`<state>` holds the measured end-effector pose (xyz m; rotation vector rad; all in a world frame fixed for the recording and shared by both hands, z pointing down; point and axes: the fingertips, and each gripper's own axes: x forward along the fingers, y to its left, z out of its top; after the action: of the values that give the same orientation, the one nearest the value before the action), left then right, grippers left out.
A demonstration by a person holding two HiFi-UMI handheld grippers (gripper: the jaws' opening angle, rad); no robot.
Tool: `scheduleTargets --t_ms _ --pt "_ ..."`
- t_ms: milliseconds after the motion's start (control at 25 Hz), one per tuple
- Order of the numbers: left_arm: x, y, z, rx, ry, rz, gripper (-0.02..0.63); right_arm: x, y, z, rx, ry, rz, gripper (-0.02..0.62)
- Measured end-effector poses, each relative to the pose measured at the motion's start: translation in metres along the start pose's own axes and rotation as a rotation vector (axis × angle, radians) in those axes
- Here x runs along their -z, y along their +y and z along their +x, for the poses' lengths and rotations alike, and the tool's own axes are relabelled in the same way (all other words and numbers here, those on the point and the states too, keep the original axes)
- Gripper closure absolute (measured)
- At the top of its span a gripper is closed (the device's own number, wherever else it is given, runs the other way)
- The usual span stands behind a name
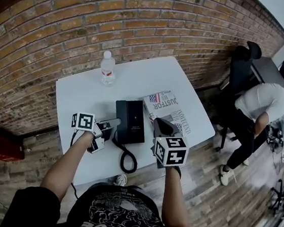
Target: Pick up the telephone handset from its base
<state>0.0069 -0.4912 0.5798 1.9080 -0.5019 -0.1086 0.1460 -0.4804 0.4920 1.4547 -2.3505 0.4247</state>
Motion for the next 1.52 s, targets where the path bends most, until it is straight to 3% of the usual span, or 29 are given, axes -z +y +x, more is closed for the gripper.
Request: scheduleTargets --t_ms 640,1520 --pt "0.014 -0.054 -0.023 0.035 -0.019 0.076 0.532 0.008 0.025 -0.055 0.058 -0.027 0.011 0.595" --pt "0.102 -0.163 -0.092 0.104 -0.082 0.248 0.532 0.037 0.103 -0.191 0.147 -0.093 -0.012 0.595"
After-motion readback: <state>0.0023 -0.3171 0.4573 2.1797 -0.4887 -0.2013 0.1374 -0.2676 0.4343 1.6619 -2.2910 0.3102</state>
